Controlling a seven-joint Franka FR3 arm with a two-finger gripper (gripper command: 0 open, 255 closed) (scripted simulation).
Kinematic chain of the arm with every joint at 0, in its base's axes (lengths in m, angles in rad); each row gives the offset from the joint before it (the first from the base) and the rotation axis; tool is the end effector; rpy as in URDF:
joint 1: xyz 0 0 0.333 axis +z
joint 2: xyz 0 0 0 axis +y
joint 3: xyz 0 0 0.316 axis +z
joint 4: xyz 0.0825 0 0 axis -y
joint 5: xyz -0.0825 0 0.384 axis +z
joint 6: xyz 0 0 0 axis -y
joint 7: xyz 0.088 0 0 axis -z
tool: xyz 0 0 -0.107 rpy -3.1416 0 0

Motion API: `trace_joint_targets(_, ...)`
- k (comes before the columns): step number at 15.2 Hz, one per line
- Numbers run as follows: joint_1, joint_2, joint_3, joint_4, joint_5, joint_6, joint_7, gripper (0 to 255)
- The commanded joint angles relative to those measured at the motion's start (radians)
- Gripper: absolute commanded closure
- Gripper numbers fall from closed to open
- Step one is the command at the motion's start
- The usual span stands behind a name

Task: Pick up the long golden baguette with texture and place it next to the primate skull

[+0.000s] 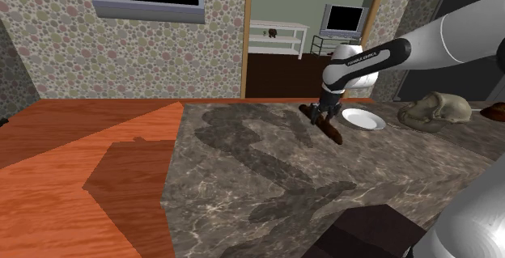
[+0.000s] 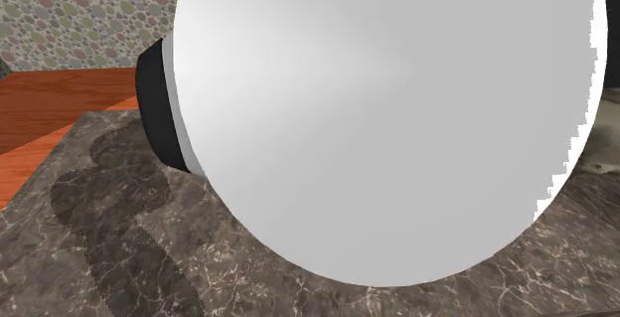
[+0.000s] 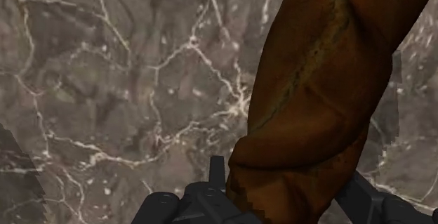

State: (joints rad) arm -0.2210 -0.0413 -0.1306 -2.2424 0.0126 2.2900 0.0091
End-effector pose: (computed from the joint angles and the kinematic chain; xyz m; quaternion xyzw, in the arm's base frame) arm 0.4933 -0.1809 0.3935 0.9821 -0.1831 0.0449 0.0000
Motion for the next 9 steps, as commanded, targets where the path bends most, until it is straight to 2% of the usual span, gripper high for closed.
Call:
trace_joint_targets(1, 0.0, -0.012, 0.0, 0.016, -0.002, -0.027, 0.001, 255)
trace_joint_targets(9, 0.0, -0.056, 0.002, 0.079, -0.01, -0.134, 0.008, 255)
